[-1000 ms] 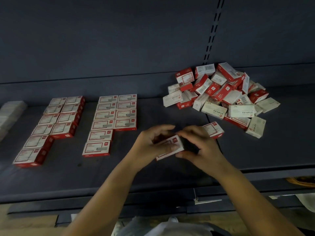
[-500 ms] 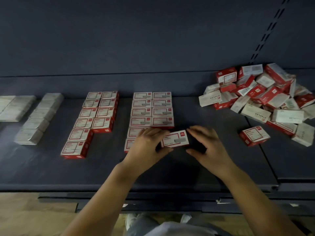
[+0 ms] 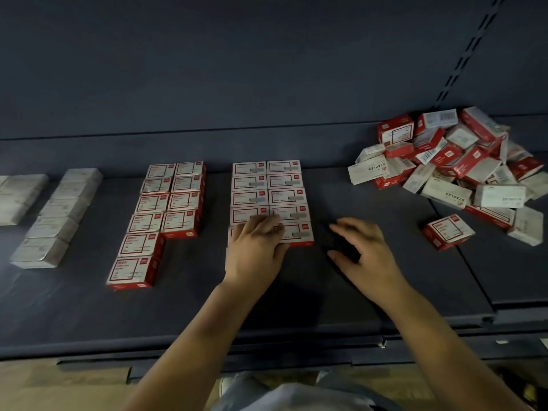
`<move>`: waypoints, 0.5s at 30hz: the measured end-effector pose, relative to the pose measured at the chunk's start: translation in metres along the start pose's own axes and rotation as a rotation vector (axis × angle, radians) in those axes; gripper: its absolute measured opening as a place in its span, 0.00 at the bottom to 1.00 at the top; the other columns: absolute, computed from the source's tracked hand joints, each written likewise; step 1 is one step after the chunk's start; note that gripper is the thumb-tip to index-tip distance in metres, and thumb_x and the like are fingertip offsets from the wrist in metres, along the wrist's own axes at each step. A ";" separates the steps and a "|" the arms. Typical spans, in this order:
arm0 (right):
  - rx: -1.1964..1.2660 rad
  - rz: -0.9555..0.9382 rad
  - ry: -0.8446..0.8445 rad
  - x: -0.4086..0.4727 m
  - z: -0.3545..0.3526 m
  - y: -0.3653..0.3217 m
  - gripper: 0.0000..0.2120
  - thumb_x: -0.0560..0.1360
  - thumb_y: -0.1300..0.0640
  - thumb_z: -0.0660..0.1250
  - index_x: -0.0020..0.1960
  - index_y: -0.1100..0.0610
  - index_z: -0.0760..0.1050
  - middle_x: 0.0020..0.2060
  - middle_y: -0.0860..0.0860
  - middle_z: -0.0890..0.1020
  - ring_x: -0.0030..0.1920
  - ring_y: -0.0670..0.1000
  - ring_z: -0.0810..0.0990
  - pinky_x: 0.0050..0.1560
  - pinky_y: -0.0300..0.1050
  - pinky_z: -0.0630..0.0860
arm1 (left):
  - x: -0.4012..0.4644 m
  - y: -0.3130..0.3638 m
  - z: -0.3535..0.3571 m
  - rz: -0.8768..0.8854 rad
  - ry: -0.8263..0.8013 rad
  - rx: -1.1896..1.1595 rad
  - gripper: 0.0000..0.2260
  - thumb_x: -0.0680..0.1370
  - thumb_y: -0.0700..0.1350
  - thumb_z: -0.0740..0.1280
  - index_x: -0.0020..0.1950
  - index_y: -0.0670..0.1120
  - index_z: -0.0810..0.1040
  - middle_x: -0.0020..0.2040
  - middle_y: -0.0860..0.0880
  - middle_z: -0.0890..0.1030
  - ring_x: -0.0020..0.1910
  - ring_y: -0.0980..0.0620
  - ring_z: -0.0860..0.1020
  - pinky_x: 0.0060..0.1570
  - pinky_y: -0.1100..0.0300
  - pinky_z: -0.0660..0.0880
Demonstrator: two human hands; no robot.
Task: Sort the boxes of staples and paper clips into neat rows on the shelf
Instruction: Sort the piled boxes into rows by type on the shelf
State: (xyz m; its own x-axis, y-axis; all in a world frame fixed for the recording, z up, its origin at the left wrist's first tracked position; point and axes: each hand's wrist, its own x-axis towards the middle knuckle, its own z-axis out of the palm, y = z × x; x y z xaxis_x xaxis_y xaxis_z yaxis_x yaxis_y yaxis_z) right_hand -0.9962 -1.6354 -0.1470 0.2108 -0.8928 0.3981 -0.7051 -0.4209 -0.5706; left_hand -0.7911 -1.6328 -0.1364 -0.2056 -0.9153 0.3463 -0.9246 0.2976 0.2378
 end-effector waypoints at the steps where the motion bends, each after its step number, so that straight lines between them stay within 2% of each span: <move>1: 0.001 0.007 0.009 0.000 -0.001 0.000 0.21 0.64 0.65 0.76 0.57 0.63 0.78 0.55 0.58 0.78 0.56 0.59 0.74 0.56 0.53 0.72 | 0.000 0.001 -0.001 0.002 -0.002 0.007 0.13 0.61 0.42 0.79 0.44 0.44 0.84 0.51 0.48 0.82 0.51 0.43 0.80 0.46 0.47 0.76; 5: -0.007 -0.002 0.076 0.000 -0.009 0.004 0.21 0.63 0.67 0.76 0.56 0.64 0.79 0.54 0.59 0.78 0.57 0.52 0.69 0.56 0.49 0.69 | 0.000 0.001 -0.004 0.043 -0.015 0.049 0.14 0.66 0.50 0.70 0.47 0.45 0.84 0.52 0.48 0.82 0.53 0.43 0.80 0.49 0.45 0.75; 9: -0.075 -0.024 0.126 -0.003 -0.023 0.015 0.18 0.64 0.62 0.73 0.53 0.64 0.80 0.52 0.60 0.79 0.55 0.53 0.69 0.54 0.51 0.70 | 0.005 0.017 -0.003 0.111 -0.022 0.046 0.19 0.71 0.55 0.61 0.49 0.44 0.83 0.53 0.47 0.82 0.54 0.42 0.79 0.52 0.41 0.74; 15: -0.097 -0.026 0.127 -0.010 -0.057 0.038 0.18 0.63 0.60 0.70 0.53 0.62 0.80 0.54 0.58 0.78 0.56 0.54 0.69 0.55 0.54 0.70 | 0.023 0.061 0.011 0.179 -0.007 0.000 0.20 0.71 0.53 0.59 0.51 0.42 0.83 0.53 0.45 0.82 0.53 0.41 0.79 0.49 0.41 0.76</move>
State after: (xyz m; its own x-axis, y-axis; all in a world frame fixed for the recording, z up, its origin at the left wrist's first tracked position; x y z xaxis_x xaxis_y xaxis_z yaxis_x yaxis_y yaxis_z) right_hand -1.0635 -1.6334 -0.1322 0.1474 -0.8517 0.5029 -0.7639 -0.4210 -0.4892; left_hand -0.8560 -1.6391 -0.1239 -0.3691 -0.8496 0.3768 -0.8729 0.4561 0.1733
